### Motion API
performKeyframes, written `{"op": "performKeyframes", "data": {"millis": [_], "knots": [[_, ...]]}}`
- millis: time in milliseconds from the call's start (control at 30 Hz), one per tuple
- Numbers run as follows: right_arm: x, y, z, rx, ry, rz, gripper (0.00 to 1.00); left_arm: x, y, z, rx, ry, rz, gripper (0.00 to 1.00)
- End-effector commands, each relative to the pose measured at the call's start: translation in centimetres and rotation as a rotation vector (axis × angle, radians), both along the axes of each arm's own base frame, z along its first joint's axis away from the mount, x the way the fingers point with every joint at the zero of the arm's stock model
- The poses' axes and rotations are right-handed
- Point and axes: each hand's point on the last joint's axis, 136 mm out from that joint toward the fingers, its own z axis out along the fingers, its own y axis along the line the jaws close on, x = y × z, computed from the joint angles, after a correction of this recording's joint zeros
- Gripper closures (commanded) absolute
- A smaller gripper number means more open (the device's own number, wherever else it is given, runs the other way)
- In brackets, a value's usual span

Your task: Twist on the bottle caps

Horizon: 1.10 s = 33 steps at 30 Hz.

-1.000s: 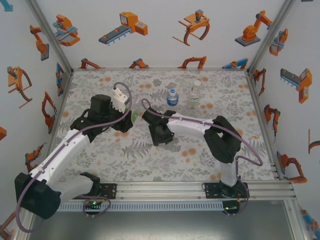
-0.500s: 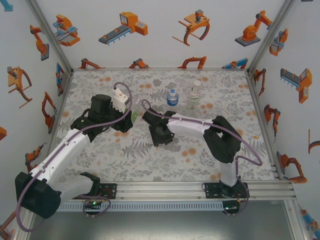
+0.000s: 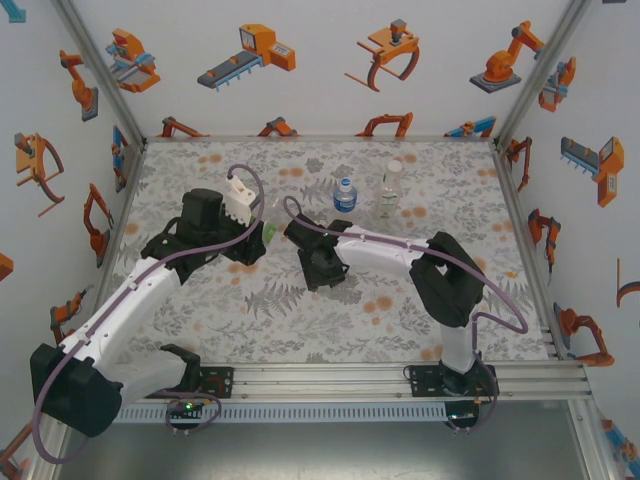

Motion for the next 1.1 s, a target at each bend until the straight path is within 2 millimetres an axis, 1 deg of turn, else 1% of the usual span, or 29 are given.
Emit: {"op": "performKeyframes", "data": {"millis": [0,200,633,933,1000,1067], "knots": [[-0.4,0.0,0.3,0.012,0.003,-0.008,0.55,0.3,-0.2,1.3,-0.019,-0.015,-0.008,0.86],[-0.7,-0.1,-0.7,0.005,0.024,-0.013,0.55,0.3,-0.2,1.3,-0.018,-0.015,-0.007,0.86],[-0.8,-0.1,-1.3,0.004,0.030,-0.013,0.56,0.3,-0.2,1.2,-0.015,-0.010,-0.006,0.86],[-1.2,-0.2,-2.6,0.006,0.051,-0.026,0.56,0.4,-0.2,1.1,-0.016,-0.009,-0.006,0.86],[-1.1,-0.2,-2.3,0.008,0.048,-0.026,0.57,0.4,-0.2,1.0,-0.014,-0.007,-0.007,0.86],[-0.9,-0.2,-1.6,0.010,0.035,-0.025,0.57,0.4,-0.3,1.0,-0.015,-0.006,-0.008,0.86]]}}
